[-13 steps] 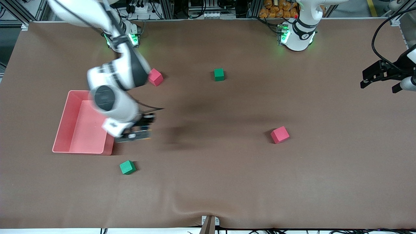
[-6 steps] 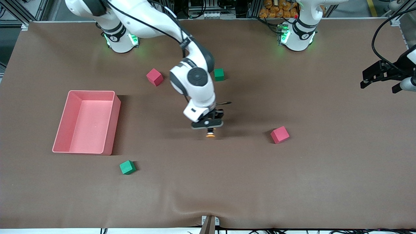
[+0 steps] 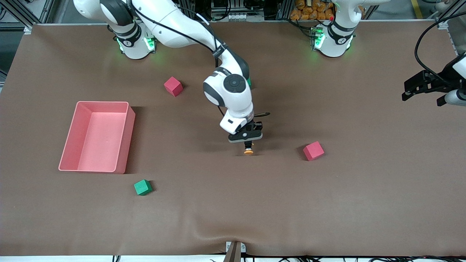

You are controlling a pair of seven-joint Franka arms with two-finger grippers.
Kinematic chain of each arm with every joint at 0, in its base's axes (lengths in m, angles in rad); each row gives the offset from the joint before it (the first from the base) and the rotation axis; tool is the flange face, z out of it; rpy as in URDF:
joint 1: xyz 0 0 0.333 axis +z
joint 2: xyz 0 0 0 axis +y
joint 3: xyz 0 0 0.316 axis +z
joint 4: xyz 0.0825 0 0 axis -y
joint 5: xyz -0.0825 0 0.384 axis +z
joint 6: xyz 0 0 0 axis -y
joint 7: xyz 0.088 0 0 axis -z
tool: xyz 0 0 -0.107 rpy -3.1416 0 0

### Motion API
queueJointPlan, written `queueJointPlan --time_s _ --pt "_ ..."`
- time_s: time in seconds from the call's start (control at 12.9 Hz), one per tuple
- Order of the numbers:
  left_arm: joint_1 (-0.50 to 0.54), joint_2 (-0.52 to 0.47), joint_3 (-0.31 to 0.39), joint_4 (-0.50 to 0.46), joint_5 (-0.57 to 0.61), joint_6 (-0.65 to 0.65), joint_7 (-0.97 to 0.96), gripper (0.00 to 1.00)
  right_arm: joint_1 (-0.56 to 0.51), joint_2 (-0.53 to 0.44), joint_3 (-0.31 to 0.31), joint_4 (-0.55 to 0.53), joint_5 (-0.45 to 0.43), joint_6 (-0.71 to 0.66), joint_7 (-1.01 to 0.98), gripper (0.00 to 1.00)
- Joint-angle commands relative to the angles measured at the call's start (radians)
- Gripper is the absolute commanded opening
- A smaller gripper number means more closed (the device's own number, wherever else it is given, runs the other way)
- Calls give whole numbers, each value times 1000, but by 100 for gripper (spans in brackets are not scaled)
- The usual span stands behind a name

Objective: Place and upright button with both arms
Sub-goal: 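Set the button down on the table and open the right gripper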

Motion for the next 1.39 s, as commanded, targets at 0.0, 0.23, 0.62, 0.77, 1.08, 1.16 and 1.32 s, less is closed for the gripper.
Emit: queueJointPlan --time_s 0.0,0.23,0.62,0.77,1.08,1.16,1.32 --pt "7 4 -5 6 -4 -4 26 100 30 63 -21 62 -64 -12 32 38" --pt "8 5 -6 6 -7 -4 26 100 35 51 -22 60 -67 -27 33 100" --pt "-5 27 -9 6 -5 -4 26 100 -7 -41 -24 60 -53 -119 32 100" --pt "-15 36 -14 9 -11 -4 15 100 -59 -122 -22 53 -56 -236 18 100" --pt "-19 108 -43 4 -16 -4 1 100 -143 -224 -21 39 -54 -427 -16 100" --pt "-24 123 -60 4 -16 -4 -3 100 -160 -242 -21 19 -54 -481 -81 100" --pt "-51 154 -95 9 -18 -4 -80 100 -217 -282 -22 -65 -54 -576 -245 100"
